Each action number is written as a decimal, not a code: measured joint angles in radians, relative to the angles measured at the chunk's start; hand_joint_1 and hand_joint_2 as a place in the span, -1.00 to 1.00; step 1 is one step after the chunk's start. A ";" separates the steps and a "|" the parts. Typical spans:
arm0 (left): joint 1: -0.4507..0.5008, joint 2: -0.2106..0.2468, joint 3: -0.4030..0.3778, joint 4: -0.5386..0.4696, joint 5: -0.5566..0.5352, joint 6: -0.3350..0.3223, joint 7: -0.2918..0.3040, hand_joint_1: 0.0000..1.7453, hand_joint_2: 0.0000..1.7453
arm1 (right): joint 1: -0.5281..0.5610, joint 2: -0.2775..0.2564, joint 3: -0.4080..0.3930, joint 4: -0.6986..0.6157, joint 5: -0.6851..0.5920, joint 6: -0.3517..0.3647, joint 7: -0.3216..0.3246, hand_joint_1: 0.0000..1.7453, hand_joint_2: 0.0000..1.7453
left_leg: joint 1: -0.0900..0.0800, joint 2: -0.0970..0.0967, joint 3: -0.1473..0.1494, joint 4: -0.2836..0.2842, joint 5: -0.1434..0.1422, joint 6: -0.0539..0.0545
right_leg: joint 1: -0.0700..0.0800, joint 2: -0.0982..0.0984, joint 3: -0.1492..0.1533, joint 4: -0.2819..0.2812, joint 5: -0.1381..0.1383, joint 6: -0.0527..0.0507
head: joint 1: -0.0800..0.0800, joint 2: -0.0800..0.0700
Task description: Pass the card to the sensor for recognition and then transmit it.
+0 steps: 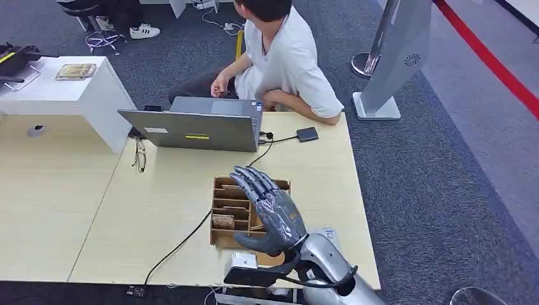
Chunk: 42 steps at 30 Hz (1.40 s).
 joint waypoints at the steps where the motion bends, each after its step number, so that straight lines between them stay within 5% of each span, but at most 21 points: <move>1: 0.001 0.000 0.003 0.000 0.002 0.002 -0.004 -1.00 -1.00 | 0.011 -0.003 0.002 -0.006 0.000 -0.004 -0.005 -1.00 1.00 | 0.000 0.000 0.000 0.000 0.000 0.000 | 0.000 0.000 0.000 0.000 0.000 0.000 | 0.000 0.000; 13: 0.015 0.000 0.040 0.000 0.010 0.018 -0.031 -1.00 -1.00 | 0.100 -0.047 0.029 -0.009 0.048 -0.036 -0.039 -1.00 1.00 | 0.000 0.000 0.000 0.000 -0.001 0.000 | 0.000 0.000 0.000 0.000 0.000 0.000 | 0.000 0.000; 20: 0.015 -0.002 0.048 0.000 -0.008 0.021 -0.027 -1.00 -1.00 | 0.103 -0.063 0.036 0.030 0.160 -0.071 0.005 -1.00 1.00 | 0.000 0.000 0.000 0.000 0.000 0.000 | 0.000 0.000 0.000 0.000 0.000 0.000 | 0.000 0.000; 34: 0.015 -0.002 0.052 0.000 -0.014 0.020 -0.024 -1.00 -1.00 | 0.103 -0.072 0.048 0.066 0.186 -0.072 0.024 -1.00 1.00 | 0.000 0.000 0.000 0.000 -0.001 0.000 | 0.000 0.000 0.000 0.000 0.000 0.000 | 0.000 0.000; 42: 0.015 -0.005 0.058 0.000 -0.036 0.012 -0.019 -1.00 -1.00 | 0.102 -0.072 0.050 0.091 0.256 -0.097 0.064 -0.82 1.00 | 0.000 0.000 0.000 0.000 0.000 0.000 | 0.000 0.000 0.000 0.000 0.000 0.000 | 0.000 0.000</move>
